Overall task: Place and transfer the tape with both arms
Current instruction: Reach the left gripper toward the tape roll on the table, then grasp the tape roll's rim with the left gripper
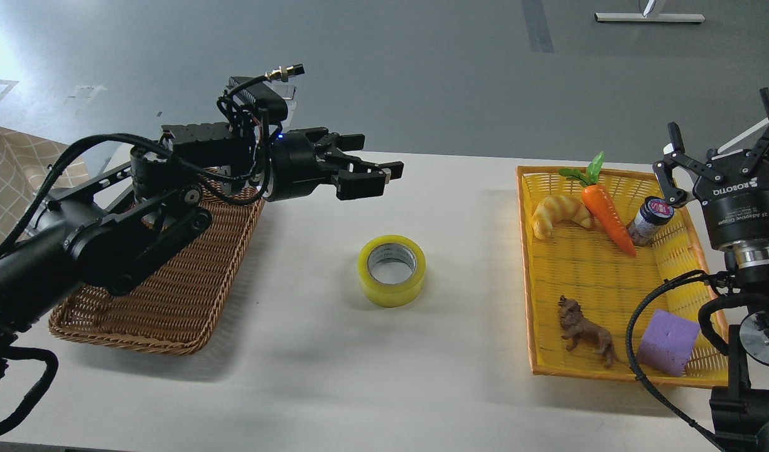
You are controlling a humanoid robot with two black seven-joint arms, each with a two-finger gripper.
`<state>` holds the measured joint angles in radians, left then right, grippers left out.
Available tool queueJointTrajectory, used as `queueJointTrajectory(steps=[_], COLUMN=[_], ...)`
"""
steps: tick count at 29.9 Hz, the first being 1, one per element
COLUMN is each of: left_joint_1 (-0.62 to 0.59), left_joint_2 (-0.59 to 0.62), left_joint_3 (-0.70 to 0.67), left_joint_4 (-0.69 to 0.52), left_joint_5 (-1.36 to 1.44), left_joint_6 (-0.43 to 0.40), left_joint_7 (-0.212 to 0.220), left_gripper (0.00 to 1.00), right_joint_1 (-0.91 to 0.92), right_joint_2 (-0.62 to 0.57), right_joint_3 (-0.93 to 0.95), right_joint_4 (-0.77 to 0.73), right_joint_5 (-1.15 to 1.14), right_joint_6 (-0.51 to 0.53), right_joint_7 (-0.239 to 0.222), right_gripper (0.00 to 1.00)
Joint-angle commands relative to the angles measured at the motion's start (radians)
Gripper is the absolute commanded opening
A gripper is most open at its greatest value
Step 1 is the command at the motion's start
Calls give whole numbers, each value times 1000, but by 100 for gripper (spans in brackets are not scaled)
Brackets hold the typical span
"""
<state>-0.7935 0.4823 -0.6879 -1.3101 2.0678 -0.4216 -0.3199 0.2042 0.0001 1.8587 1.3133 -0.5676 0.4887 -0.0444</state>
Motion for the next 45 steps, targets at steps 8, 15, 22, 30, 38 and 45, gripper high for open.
queueJointTrajectory(steps=[8,15,22,30,38,45], left_joint_1=[-1,8,11,14,17,25], left_joint_2=[-14,-63,-67,-116,-123,-139], left_joint_3=[65,80,143,179,183,183], left_joint_4=[-1,0,9,58,95,144], left_joint_5=[78,81,81,80,78,77], left_joint_6=[-31,-51,-51,-51,-48,-48], left_joint_7=[91,140,163,173,174,174], left_gripper=[98,98,98,98,97,97], right_joint_1=[-2,-2,-3,-6,-6,-6], right_joint_2=[0,0,0,0,0,0], right_joint_3=[0,0,0,0,0,0], right_joint_4=[-2,1,1,3,3,3], right_joint_5=[0,0,0,0,0,0], right_joint_6=[0,0,0,0,0,0], right_joint_7=[0,-2,-2,0,0,-2], right_gripper=[98,98,98,98,98,98])
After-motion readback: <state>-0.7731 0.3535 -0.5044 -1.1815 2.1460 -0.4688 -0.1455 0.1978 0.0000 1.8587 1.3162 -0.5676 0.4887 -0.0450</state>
